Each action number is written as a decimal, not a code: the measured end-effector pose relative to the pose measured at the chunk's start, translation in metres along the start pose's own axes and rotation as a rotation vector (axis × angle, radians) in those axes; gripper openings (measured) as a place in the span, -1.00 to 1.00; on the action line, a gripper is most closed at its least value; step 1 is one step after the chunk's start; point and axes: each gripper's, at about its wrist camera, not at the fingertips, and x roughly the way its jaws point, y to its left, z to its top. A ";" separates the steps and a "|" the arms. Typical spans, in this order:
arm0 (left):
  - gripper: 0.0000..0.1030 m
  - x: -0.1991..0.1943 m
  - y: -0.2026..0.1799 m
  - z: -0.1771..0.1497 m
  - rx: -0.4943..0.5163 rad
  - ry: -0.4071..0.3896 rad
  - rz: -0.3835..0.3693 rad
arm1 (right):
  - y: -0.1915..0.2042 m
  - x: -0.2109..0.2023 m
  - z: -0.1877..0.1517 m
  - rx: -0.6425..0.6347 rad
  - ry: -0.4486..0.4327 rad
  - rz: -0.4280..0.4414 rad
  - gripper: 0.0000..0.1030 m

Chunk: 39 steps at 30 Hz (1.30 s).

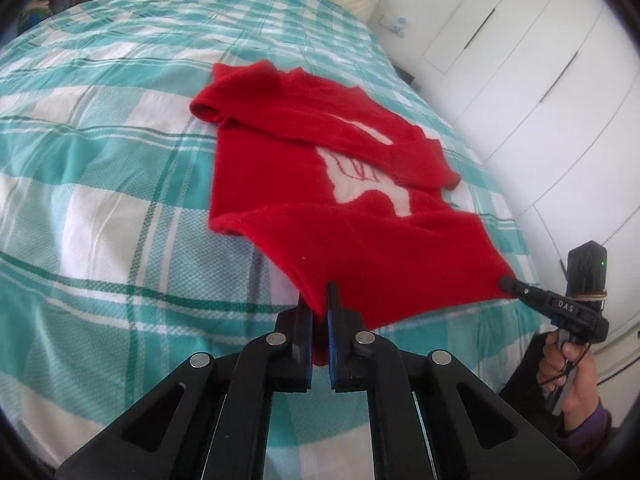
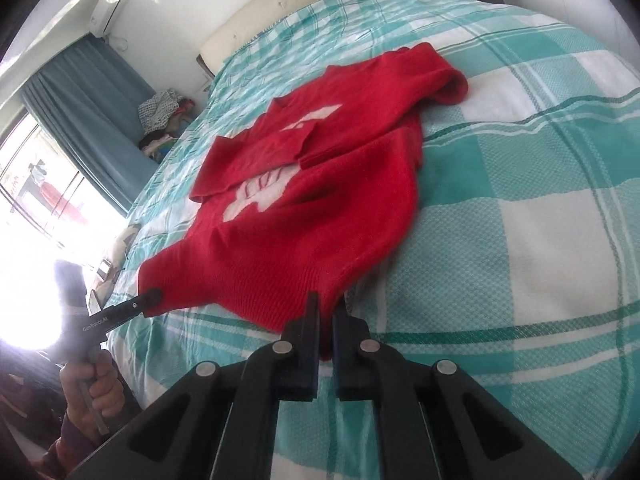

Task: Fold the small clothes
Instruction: 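Grasp the sweater hem with both grippers and lift it to unfold, then lay the unfolded sweater flat and open both grippers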

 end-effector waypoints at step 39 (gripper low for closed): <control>0.41 -0.013 -0.014 -0.064 0.075 0.060 0.302 | -0.016 -0.023 -0.069 -0.038 0.146 -0.264 -0.35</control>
